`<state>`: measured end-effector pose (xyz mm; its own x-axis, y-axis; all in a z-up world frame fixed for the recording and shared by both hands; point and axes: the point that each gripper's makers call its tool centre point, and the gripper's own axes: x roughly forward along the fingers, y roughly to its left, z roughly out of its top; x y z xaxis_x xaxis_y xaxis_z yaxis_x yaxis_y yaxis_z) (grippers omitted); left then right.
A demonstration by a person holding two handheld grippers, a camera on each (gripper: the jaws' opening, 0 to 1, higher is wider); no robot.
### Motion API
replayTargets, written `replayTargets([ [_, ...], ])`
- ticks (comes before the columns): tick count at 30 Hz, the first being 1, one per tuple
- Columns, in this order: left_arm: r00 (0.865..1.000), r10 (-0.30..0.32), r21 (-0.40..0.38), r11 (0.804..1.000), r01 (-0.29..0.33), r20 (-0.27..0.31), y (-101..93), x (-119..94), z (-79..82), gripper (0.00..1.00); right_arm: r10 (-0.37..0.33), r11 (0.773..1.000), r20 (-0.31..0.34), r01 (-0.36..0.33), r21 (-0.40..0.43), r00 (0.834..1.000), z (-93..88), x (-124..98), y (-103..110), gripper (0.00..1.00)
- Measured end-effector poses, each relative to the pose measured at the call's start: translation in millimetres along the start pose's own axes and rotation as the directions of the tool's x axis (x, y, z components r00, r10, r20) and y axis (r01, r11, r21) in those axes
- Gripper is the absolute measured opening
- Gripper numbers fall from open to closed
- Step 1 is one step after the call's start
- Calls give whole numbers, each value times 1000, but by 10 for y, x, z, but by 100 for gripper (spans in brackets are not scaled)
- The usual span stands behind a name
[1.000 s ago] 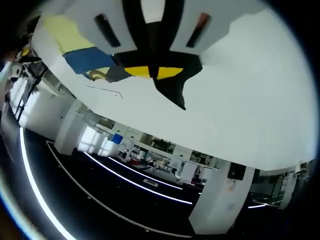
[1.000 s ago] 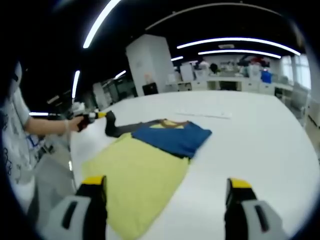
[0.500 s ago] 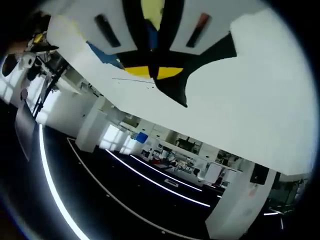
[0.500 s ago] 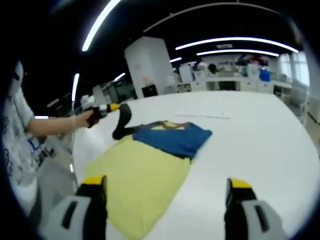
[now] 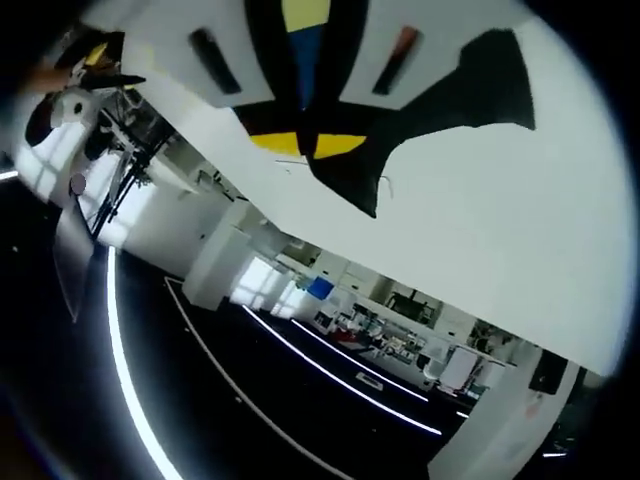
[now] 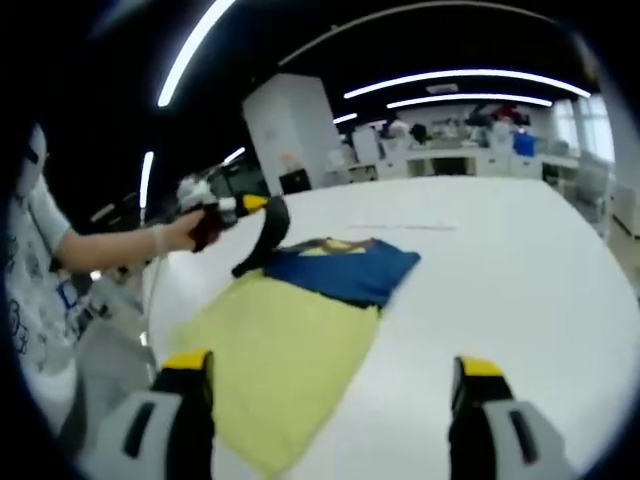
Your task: Fold the garment on the visible template until the final outline fits inside the template.
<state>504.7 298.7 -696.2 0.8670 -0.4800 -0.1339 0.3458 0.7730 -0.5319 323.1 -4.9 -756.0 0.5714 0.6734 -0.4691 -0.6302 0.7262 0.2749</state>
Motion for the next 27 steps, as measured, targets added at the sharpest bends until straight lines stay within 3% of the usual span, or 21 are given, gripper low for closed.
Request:
replayTargets([
  [7,996,-71,6,997,71,-53,-369,340,-237,0,-7,1000,4,7,25,1000,-52,-15,-4,99],
  [10,993,-100,-26,995,99,-64,-524,519,-351,0,-9,1000,-2,9,28,1000,-94,-30,-9,99],
  [17,979,-166,-16,986,165,-118,-866,803,-583,0,-23,999,-8,23,40,1000,-133,-100,-66,99],
  [23,966,-201,-34,980,198,-163,-1005,905,-814,0,-37,998,-10,37,43,999,-141,-128,-83,99],
  [27,956,-201,-34,980,198,-216,-974,964,-1046,0,-39,998,-8,39,51,999,-151,-130,-71,99],
])
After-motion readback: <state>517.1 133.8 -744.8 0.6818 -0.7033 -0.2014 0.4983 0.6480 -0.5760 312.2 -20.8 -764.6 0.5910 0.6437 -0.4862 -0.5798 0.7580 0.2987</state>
